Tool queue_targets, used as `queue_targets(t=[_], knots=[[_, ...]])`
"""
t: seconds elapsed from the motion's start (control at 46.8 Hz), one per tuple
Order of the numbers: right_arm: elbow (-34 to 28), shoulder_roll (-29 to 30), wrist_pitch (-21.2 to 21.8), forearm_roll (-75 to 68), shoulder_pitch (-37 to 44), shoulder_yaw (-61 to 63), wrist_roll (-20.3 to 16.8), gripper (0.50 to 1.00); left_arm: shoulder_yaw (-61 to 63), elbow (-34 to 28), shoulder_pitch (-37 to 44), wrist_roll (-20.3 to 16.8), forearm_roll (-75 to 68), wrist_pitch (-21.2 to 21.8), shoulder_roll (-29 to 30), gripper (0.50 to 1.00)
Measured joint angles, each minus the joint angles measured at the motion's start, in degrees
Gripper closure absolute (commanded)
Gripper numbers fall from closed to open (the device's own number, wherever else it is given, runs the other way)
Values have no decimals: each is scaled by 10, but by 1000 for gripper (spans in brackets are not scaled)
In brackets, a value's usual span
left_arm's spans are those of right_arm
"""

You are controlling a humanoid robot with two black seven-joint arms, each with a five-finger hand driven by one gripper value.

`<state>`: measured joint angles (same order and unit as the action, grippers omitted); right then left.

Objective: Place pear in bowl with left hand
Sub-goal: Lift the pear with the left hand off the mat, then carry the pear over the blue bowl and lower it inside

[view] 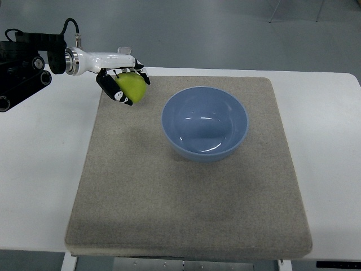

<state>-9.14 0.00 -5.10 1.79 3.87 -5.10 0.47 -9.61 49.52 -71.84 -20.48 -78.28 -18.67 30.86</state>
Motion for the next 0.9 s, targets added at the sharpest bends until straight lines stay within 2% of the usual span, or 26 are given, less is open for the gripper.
queue_targets(t=[0.278,0.577,0.897], knots=[[0,0,0,0,0,0,0,574,-12,19,-32,0,17,1,-5,1000],[0,0,0,0,0,0,0,574,-16,96,-45,1,17,0,-10,1000],[0,0,0,0,0,0,0,576,-14,140,-44,2,8,-7,-38,1000]])
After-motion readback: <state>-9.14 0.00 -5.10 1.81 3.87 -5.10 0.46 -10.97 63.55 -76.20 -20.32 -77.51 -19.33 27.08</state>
